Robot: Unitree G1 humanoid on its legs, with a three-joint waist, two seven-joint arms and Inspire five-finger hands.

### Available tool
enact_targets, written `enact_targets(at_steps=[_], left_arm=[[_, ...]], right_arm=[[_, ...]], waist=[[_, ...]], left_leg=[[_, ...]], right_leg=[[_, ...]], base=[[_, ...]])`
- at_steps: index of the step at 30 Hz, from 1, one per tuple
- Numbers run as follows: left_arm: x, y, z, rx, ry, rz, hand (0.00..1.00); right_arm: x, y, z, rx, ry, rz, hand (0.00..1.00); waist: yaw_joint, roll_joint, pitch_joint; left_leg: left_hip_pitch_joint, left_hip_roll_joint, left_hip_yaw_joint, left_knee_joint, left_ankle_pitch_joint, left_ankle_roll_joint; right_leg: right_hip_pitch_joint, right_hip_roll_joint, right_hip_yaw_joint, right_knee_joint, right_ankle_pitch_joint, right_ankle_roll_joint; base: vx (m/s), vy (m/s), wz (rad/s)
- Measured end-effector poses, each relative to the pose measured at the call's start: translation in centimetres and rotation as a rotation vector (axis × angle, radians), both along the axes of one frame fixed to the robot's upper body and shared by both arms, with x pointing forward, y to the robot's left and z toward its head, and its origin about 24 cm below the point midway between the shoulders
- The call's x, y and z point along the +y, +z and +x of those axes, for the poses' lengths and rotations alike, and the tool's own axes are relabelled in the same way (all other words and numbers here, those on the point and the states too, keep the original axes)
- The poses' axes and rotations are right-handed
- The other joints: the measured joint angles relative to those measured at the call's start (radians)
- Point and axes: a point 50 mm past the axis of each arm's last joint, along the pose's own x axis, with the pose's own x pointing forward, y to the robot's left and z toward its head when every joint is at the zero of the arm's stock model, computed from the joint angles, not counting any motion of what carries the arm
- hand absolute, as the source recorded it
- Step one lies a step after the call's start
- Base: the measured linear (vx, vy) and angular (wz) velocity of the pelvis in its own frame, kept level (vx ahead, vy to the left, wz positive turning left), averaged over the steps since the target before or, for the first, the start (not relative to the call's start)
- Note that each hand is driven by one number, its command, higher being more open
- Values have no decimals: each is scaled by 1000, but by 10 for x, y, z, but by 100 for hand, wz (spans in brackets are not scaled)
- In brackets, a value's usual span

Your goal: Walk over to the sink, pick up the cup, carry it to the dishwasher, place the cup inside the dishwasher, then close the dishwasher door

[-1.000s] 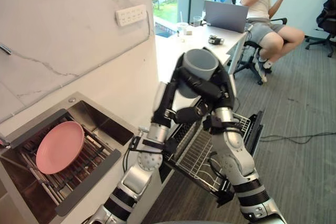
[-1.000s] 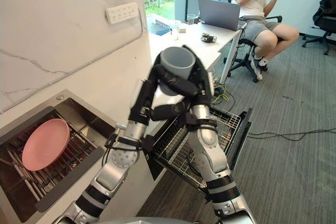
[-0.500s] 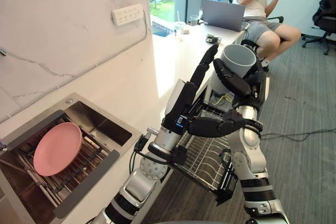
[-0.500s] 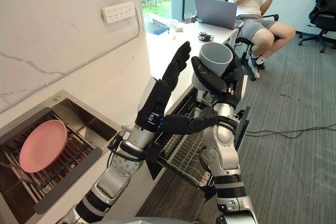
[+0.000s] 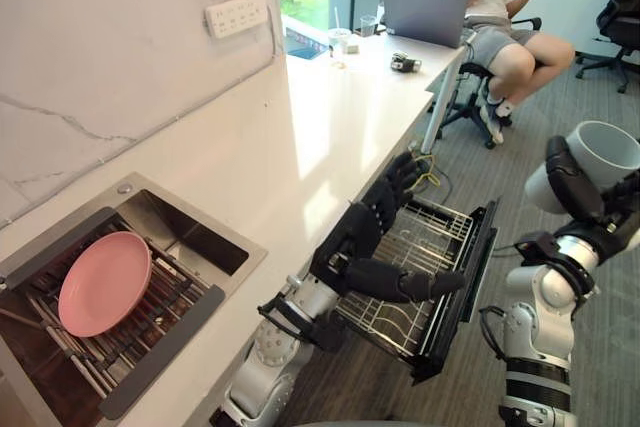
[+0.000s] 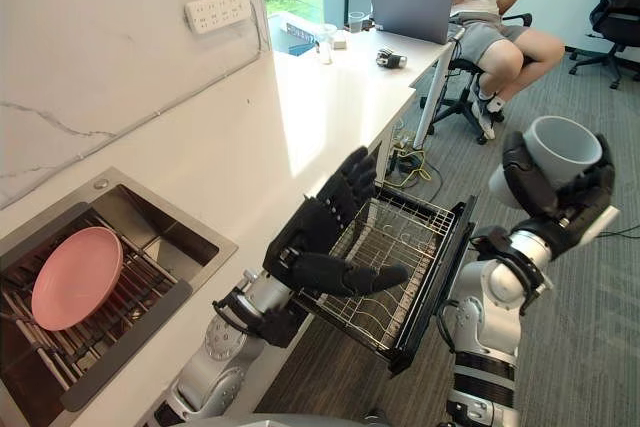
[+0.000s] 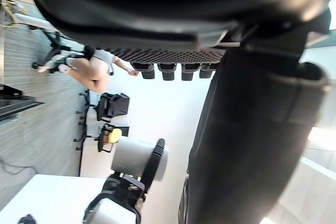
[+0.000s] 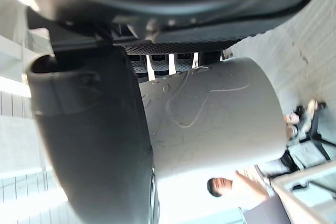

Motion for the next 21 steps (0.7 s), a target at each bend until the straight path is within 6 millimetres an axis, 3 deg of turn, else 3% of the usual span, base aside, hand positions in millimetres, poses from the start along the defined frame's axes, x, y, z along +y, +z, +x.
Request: enact_targets(at_steps=[5,8,11,14,21], left_arm=[[18,-45,1,149,66,151,100],[37,-71,-3,244,123,248,100],[45,-80,-8,246,106,345,100],[40,-84,-13,198,34,459,100],[47,-114,-32,272,-68,671,100]], right_arm=[[-6,-12,-4,42,45,-10,0],[-6,-36,-3,142,186,-4,0],[2,-63,2,279,324,16,0],[7,-82,5,380,475,28,0],[27,-115,7,595,798,-16,0]], waist=[[-14,-1,1],[-13,-1,1],[-8,0,2],[7,-1,3],[12,-3,11]], left_leg=[[-2,0,0,0,0,0],[-4,1,2,0,0,0],[-7,1,2,0,0,0],[-6,2,4,0,0,0],[11,3,3,-1,0,0]], right_leg=[[-2,0,0,0,0,0],[-7,1,0,0,0,0],[-12,0,0,0,-1,0],[-10,0,0,0,-1,-1],[7,-1,-4,0,-3,2]], base=[[0,0,0],[0,0,0],[0,0,0],[0,0,0],[-3,0,1]])
